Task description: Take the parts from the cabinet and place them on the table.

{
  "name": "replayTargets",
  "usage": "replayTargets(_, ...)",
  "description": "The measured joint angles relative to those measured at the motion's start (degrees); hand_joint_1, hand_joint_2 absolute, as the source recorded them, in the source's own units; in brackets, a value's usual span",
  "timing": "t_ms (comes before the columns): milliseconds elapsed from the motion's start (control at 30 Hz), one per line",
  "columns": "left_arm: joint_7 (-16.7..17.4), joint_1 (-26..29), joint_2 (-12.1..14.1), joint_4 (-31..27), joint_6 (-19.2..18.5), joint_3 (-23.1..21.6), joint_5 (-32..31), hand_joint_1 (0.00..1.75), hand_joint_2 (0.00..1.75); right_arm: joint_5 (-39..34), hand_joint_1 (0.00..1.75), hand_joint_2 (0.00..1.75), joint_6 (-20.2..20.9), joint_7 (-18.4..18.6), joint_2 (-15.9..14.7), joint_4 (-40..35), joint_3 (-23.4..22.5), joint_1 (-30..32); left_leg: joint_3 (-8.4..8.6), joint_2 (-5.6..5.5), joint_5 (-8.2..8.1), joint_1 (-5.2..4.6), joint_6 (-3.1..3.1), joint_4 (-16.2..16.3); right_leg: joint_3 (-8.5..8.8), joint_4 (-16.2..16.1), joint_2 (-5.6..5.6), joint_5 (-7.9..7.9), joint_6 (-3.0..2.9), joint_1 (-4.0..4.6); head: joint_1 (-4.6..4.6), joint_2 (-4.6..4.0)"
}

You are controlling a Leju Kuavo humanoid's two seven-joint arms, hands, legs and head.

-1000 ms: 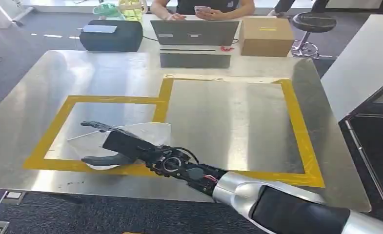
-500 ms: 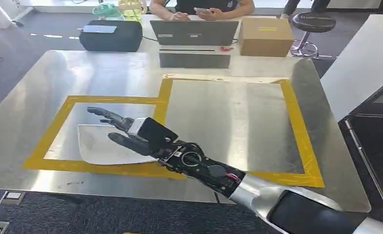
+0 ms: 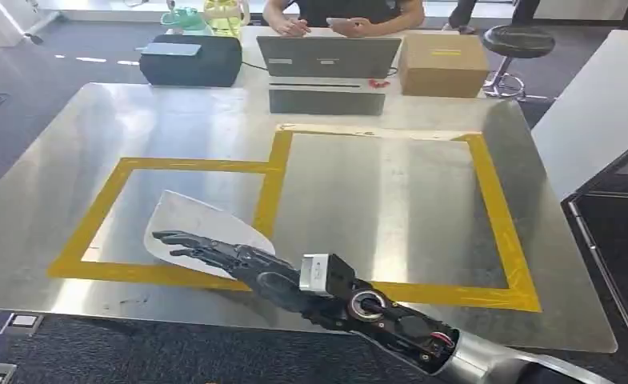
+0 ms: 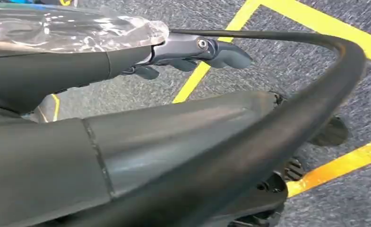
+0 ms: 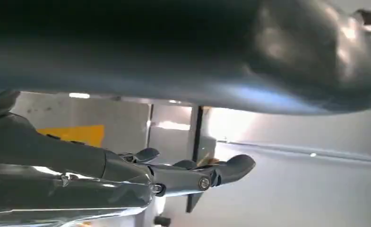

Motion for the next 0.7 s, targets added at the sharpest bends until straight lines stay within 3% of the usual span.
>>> replayTargets(67,0.0,-0.1,0.0,0.0,-0.2,0.0,-0.4,0.00,0.00,0.1,0.00,0.00,0.0,0.1,-1.0,-1.7,-0.2,1.8,0.05,-0.80,-0.02,0.03,0.14,0.0,-4.68,10.1,0.21,-4.47,0.26,-0.21,0.26,0.00)
replayTargets(100,0.0,-0.1,0.0,0.0,-0.2,0.0,-0.4,0.00,0.00,0.1,0.00,0.00,0.0,0.2,-1.5,-2.4,-0.3,2.7,0.04,-1.29,-0.05,0.07,0.13,0.0,-6.71,14.0,0.20,-5.67,0.40,-0.26,0.28,0.00)
replayTargets(133,0.0,-0.1,-0.1,0.0,-0.3,0.0,-0.5,0.00,0.00,0.1,0.00,0.00,0.0,0.2,-1.8,-3.0,-0.5,3.4,0.09,-1.95,-0.12,0.19,0.02,0.1,-7.69,15.4,0.21,-5.41,0.54,-0.36,0.44,0.00)
replayTargets(167,0.0,-0.1,-0.1,0.0,-0.3,0.0,-0.5,0.00,0.00,-0.1,0.00,0.00,0.0,0.2,-2.1,-3.6,-0.5,3.9,0.25,-2.54,-0.24,0.35,-0.16,0.1,-7.09,13.7,0.23,-3.68,0.66,-0.51,0.48,0.00)
replayTargets(233,0.0,0.0,-0.2,0.0,-0.4,0.0,-0.5,0.00,0.00,-0.3,0.00,0.00,0.0,0.2,-2.4,-4.6,-0.7,4.3,0.70,-3.90,-0.72,0.82,-0.89,0.6,-2.46,3.7,1.00,2.22,1.07,-1.07,0.50,0.00)
replayTargets(267,0.0,-0.1,-0.3,0.0,-0.4,0.0,-0.5,0.00,0.00,-0.4,0.00,0.00,0.0,0.2,-2.5,-5.0,-0.9,4.5,0.78,-4.58,-1.07,0.96,-1.42,1.0,-0.30,-1.3,2.81,3.94,1.46,-1.57,0.66,0.00)
replayTargets(300,0.0,-0.2,0.1,0.0,-0.4,0.0,-0.5,0.00,0.00,-0.5,0.00,0.00,0.0,0.1,-2.8,-5.2,-1.0,4.7,0.29,-5.24,-1.24,0.73,-1.87,1.3,0.56,-2.4,5.96,2.54,1.65,-1.71,0.83,0.00)
replayTargets(433,0.4,-0.1,0.1,0.0,-0.2,0.0,-0.5,0.00,0.00,-0.5,0.00,0.00,0.0,0.2,-3.1,-6.7,-1.3,5.6,-0.70,-7.69,-0.39,1.26,-3.35,1.1,0.79,-2.4,3.64,2.79,-0.11,-1.36,0.44,0.00)
replayTargets(467,0.4,0.1,0.0,0.0,-0.2,0.0,-0.5,0.00,0.00,-0.4,0.00,0.00,0.0,0.2,-3.1,-7.1,-1.5,5.6,-0.84,-5.27,-0.92,1.24,-3.47,1.9,0.98,-2.6,2.74,2.88,-0.57,-1.54,0.26,0.00)
replayTargets(500,0.4,0.0,0.0,0.0,-0.1,-0.1,-0.5,0.00,0.00,-0.3,0.00,0.00,0.0,0.2,-3.2,-7.6,-1.6,5.7,-2.38,-1.74,-2.49,0.79,-3.52,4.9,1.03,-2.7,2.00,2.80,-0.91,-1.39,-0.44,0.00)
replayTargets(533,0.4,-0.2,0.0,0.0,-0.1,-0.1,-0.5,0.00,0.00,-0.2,0.00,0.00,0.0,0.3,-3.2,-7.8,-1.7,5.8,-4.84,-0.48,-4.62,0.78,-3.59,9.4,1.01,-2.7,1.19,2.71,-1.25,-1.14,-0.70,0.00)
replayTargets(600,0.4,-0.4,0.0,0.0,-0.1,-0.2,-0.5,0.00,0.00,-0.2,0.00,0.00,0.0,0.4,-3.4,-7.9,-1.9,6.2,-10.01,0.18,-8.28,0.78,-3.47,19.0,0.93,-2.7,-0.71,2.52,-1.57,-0.59,-0.70,0.00)
replayTargets(633,0.4,-0.4,0.0,0.0,-0.1,-0.4,-0.5,0.00,0.00,-0.1,0.00,0.00,0.0,0.5,-3.5,-8.1,-1.9,6.3,-11.32,0.18,-8.50,0.75,-3.31,21.2,0.95,-2.7,-1.55,2.44,-1.71,-0.32,-0.70,0.00)
replayTargets(667,0.4,-0.3,-0.1,0.0,-0.2,-0.4,-0.5,0.00,0.00,0.0,0.00,0.00,0.0,0.5,-3.5,-8.2,-1.9,6.4,-10.98,0.19,-7.29,0.68,-2.99,20.2,1.02,-2.7,-2.26,2.37,-1.81,-0.08,-0.68,0.00)
replayTargets(700,0.4,-0.2,-0.1,0.0,-0.1,-0.4,-0.5,0.00,0.00,0.0,0.00,0.00,0.0,0.5,-3.6,-8.4,-1.9,6.4,-9.01,0.27,-4.83,0.41,-2.48,16.3,1.14,-2.7,-2.93,2.28,-1.95,0.18,-0.68,0.00)
